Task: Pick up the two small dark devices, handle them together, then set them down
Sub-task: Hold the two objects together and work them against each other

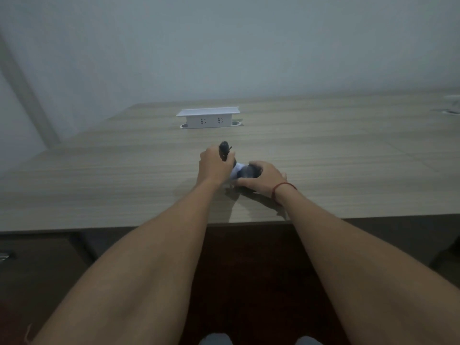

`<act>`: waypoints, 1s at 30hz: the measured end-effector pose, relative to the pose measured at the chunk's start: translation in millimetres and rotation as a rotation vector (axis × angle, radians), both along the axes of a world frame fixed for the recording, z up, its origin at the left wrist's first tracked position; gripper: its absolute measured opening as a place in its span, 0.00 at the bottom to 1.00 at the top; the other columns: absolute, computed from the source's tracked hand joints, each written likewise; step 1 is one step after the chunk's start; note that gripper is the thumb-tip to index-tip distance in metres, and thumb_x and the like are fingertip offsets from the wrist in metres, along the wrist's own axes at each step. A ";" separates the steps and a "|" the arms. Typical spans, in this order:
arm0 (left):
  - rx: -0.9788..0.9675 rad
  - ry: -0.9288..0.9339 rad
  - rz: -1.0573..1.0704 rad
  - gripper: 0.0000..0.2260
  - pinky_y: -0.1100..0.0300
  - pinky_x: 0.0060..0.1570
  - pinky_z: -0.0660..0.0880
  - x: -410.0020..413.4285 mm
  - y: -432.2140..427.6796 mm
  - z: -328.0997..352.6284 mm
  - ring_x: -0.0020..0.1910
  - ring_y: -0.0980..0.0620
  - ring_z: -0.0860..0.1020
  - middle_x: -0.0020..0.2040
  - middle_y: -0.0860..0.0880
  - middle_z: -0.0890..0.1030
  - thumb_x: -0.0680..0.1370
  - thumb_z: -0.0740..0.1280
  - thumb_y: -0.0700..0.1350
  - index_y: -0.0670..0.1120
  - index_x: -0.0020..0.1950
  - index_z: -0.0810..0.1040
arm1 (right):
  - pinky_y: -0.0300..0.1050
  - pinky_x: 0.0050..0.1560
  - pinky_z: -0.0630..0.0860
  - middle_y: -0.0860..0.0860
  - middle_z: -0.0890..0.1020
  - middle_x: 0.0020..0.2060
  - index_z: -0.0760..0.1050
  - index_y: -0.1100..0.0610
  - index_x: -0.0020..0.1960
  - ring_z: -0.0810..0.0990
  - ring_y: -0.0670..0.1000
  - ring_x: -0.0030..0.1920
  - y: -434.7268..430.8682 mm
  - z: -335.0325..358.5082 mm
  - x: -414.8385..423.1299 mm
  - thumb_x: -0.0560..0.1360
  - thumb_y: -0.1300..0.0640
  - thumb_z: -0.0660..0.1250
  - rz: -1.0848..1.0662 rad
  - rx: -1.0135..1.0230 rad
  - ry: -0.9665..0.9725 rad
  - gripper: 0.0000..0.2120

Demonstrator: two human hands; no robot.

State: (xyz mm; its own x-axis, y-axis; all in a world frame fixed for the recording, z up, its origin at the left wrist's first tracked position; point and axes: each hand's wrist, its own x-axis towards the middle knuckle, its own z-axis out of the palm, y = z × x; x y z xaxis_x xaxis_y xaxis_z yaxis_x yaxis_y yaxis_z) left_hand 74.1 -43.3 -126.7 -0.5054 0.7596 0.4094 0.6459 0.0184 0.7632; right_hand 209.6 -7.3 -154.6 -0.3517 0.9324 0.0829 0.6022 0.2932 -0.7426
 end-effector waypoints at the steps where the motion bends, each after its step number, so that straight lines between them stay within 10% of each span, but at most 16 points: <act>1: 0.015 0.027 -0.006 0.14 0.54 0.44 0.78 0.0 2.1 4.7 0.42 0.45 0.80 0.44 0.42 0.82 0.76 0.66 0.50 0.38 0.46 0.80 | 0.58 0.70 0.59 0.52 0.76 0.65 0.70 0.47 0.69 0.69 0.58 0.68 1.9 -1.9 0.1 0.65 0.37 0.73 0.001 -0.015 0.005 0.35; 16: -0.174 0.120 -0.128 0.13 0.56 0.48 0.73 -4.7 22.7 10.9 0.51 0.41 0.79 0.52 0.38 0.81 0.77 0.67 0.46 0.36 0.53 0.78 | 0.59 0.63 0.72 0.49 0.77 0.52 0.70 0.44 0.52 0.75 0.56 0.58 6.2 -4.6 -1.6 0.47 0.25 0.68 -0.056 -0.046 0.019 0.39; 30: -0.176 0.187 -0.059 0.14 0.50 0.52 0.77 -6.5 15.0 9.8 0.52 0.38 0.79 0.53 0.38 0.80 0.77 0.66 0.49 0.38 0.53 0.77 | 0.60 0.64 0.73 0.47 0.76 0.61 0.69 0.43 0.67 0.72 0.56 0.63 8.9 -12.2 -5.4 0.46 0.23 0.70 -0.070 -0.055 0.053 0.53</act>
State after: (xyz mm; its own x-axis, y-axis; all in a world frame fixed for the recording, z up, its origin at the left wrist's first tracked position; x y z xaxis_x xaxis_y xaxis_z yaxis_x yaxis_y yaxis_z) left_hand 67.7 -28.3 -116.8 -0.3859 0.8533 0.3507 0.7793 0.0980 0.6189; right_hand 204.2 1.6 -166.8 -0.2824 0.9581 0.0474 0.5789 0.2096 -0.7880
